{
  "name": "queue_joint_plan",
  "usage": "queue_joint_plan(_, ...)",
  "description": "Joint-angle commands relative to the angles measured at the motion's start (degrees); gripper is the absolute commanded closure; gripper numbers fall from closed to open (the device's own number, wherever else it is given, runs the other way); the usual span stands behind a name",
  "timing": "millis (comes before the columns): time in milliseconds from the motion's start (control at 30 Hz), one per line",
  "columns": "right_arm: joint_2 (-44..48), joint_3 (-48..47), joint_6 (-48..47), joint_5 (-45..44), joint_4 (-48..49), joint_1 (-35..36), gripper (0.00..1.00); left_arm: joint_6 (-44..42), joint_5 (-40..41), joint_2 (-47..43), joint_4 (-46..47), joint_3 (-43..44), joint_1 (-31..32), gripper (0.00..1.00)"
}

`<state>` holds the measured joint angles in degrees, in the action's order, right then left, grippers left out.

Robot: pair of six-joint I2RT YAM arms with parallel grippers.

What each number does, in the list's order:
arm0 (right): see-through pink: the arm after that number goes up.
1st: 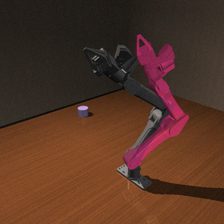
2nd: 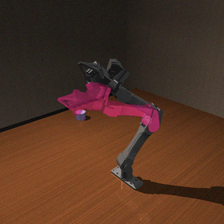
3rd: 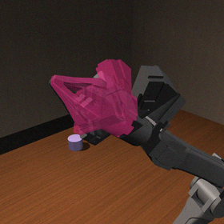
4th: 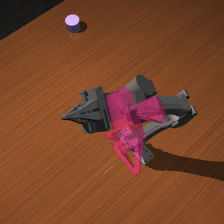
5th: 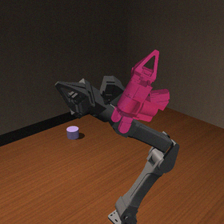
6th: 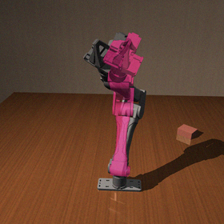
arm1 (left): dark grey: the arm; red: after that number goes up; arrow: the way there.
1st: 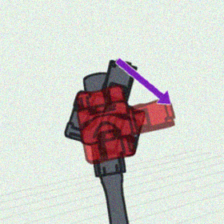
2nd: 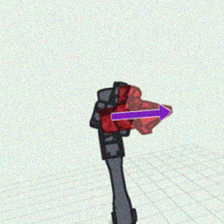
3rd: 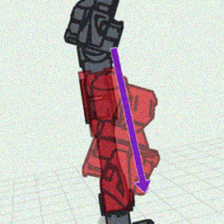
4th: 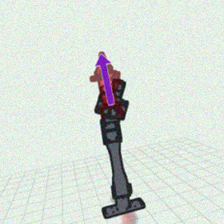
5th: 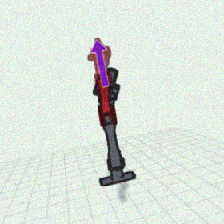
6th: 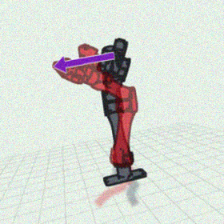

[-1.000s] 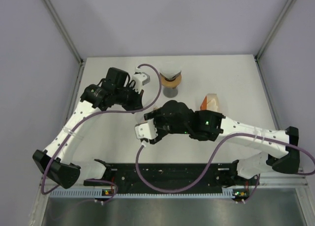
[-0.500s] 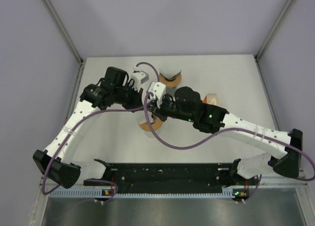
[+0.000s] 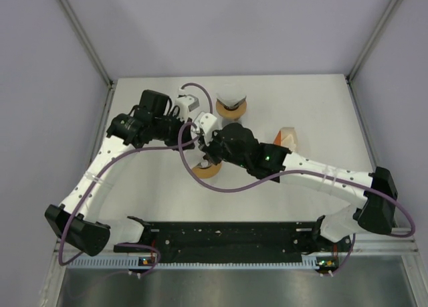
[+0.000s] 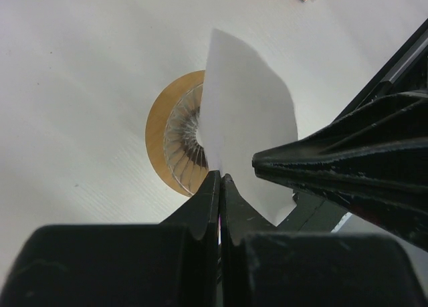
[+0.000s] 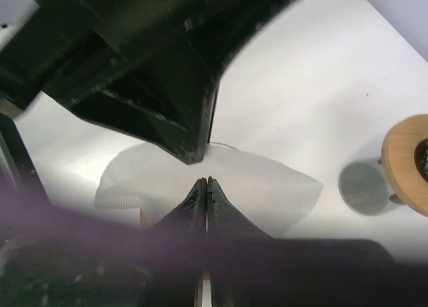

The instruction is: Place the coffee filter in the dripper

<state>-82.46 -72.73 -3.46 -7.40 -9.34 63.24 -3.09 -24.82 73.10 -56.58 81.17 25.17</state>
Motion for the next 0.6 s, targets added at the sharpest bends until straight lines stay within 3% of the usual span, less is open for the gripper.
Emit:
queue_joint_plan(0, 0.19, 2.67, -0.4, -3.76, -1.02, -0.05, 1.0, 0.28, -2.25, -1.65, 2.52, 0.31, -1.26, 1.0)
queue_joint_plan(200, 0.98, 4.18, 0.04, -2.97, -2.96, -0.05, 1.0, 0.54, -3.3, -1.21, 3.31, -0.74, -1.88, 1.0)
queue_joint_plan(567, -10.88, -9.97, 3.02, -3.5, -19.47, 0.04, 1.0, 0.98, -3.04, -1.73, 5.07, -2.5, -1.97, 1.0)
